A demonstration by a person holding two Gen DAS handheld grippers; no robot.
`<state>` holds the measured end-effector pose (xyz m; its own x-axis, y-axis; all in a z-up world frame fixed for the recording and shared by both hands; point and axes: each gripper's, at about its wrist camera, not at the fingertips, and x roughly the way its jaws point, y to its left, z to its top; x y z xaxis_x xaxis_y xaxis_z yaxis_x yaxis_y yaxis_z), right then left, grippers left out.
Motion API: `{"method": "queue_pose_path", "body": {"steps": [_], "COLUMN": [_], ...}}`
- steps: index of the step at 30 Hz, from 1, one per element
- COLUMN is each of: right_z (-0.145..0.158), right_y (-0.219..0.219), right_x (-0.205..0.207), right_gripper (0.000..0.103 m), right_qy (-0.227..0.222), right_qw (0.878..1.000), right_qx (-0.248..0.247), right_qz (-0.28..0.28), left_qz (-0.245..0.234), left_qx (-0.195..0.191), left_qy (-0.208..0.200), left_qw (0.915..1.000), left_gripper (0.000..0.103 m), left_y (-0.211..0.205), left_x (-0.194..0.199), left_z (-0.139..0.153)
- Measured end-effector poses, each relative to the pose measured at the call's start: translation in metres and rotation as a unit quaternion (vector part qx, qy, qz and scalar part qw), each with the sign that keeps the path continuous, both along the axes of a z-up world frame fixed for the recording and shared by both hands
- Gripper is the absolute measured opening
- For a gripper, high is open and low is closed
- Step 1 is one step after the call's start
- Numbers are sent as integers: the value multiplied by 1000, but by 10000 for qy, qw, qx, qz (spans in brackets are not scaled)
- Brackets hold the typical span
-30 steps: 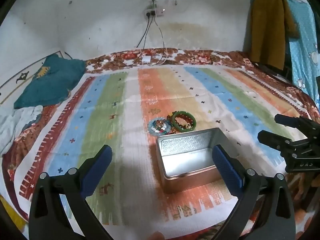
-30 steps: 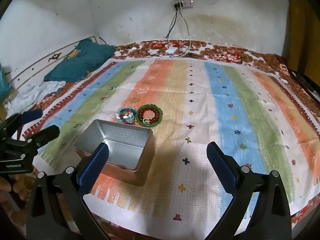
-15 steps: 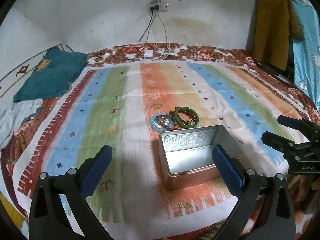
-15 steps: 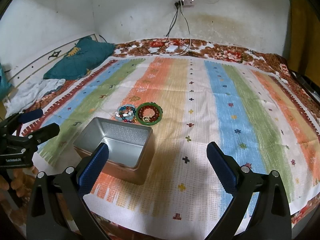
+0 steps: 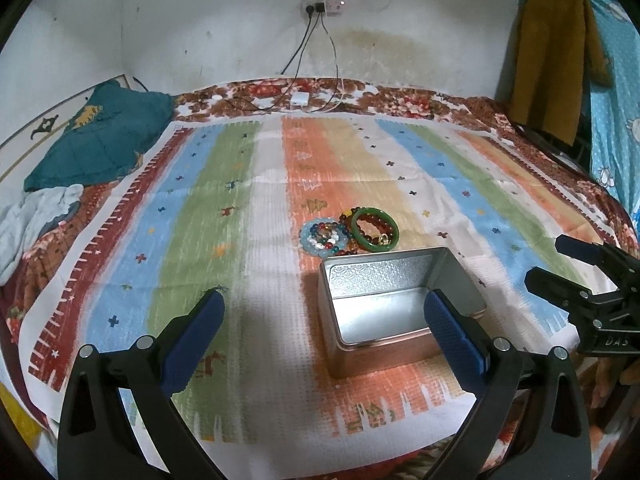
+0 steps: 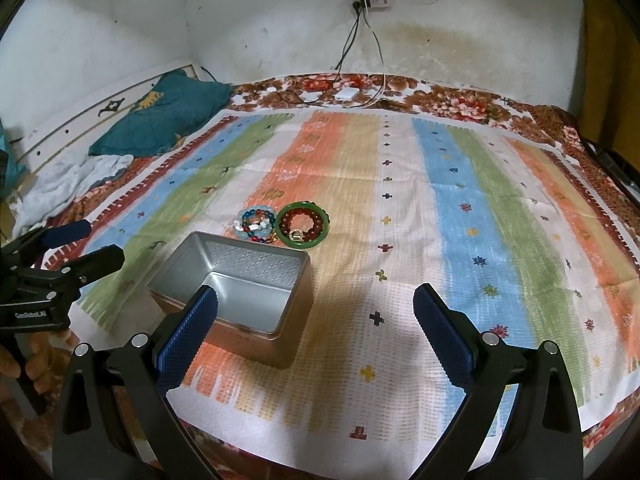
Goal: Organize jewelry
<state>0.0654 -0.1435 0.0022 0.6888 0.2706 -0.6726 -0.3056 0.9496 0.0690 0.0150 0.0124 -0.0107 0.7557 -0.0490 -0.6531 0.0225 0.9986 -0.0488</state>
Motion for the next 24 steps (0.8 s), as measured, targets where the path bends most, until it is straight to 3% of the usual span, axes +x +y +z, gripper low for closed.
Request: {"method": "queue_pose_path", "body": {"steps": [24], "right_z": [4], "right_y": [9], "right_x": [32], "right_gripper": [99], "right_qy": [211], "right_qw": [9997], "right_qx": [26], "right_qz": [108], "left_qz": [-62], "left_qx": [29], "left_qy": [179], "left_qw": [9998], "left_gripper": [97], "left_y": [12], "left_x": [31], "left_z": [-7]}}
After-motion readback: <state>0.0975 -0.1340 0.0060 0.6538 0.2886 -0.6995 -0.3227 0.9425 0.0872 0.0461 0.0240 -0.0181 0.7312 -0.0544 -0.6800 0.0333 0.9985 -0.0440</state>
